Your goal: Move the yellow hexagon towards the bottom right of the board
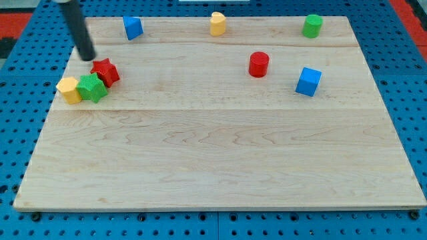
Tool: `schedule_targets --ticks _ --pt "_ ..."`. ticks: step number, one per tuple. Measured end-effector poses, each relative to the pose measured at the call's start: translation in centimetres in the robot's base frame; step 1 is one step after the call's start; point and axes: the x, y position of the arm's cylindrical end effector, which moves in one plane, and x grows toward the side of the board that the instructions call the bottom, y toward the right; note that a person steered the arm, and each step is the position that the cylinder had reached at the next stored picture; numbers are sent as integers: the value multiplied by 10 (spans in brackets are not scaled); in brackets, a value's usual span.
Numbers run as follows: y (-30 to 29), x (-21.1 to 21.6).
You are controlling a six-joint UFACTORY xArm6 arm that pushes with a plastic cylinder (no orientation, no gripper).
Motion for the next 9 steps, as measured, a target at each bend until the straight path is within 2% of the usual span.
schedule_targets --ticks 1,2,4,5,6,7,9 --pt "-6 75" --pt "-2 99" --pt "-13 110" --pt "0 116" --pt "70 177" --pt "165 200" --pt "296 206"
